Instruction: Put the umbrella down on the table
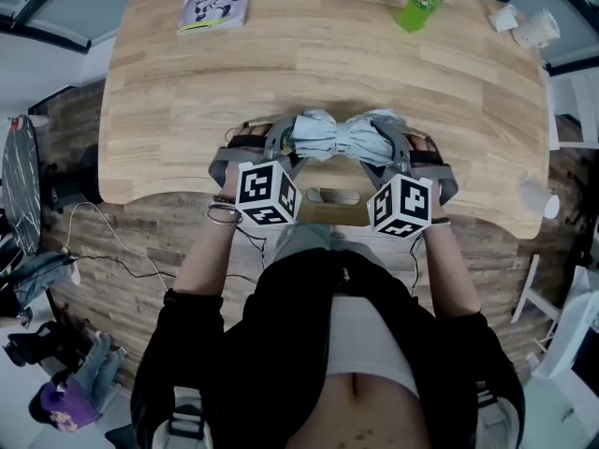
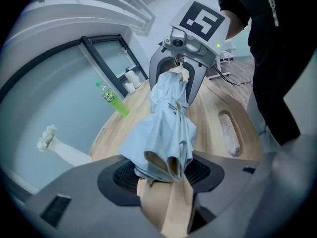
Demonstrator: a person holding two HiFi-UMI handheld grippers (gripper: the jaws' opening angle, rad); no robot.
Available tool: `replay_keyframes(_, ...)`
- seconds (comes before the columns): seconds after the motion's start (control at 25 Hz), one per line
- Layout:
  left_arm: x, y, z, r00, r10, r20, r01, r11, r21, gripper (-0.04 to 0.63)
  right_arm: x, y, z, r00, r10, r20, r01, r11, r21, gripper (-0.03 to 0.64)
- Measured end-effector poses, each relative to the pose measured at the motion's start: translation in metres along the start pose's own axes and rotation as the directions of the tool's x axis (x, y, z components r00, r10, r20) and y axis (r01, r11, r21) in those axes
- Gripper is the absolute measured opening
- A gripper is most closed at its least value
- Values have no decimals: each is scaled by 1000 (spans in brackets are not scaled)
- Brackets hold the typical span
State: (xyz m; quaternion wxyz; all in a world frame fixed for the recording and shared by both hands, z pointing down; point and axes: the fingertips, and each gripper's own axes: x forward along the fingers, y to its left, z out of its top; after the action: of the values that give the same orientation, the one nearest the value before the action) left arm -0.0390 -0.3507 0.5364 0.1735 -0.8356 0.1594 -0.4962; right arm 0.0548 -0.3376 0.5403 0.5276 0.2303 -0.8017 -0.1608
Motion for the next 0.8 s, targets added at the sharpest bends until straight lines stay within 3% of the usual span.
replay_keyframes(0.8, 22, -9, -15, 998, -53, -20, 52, 998, -22, 256, 24, 13, -9, 998, 59, -25, -59, 998, 26, 319)
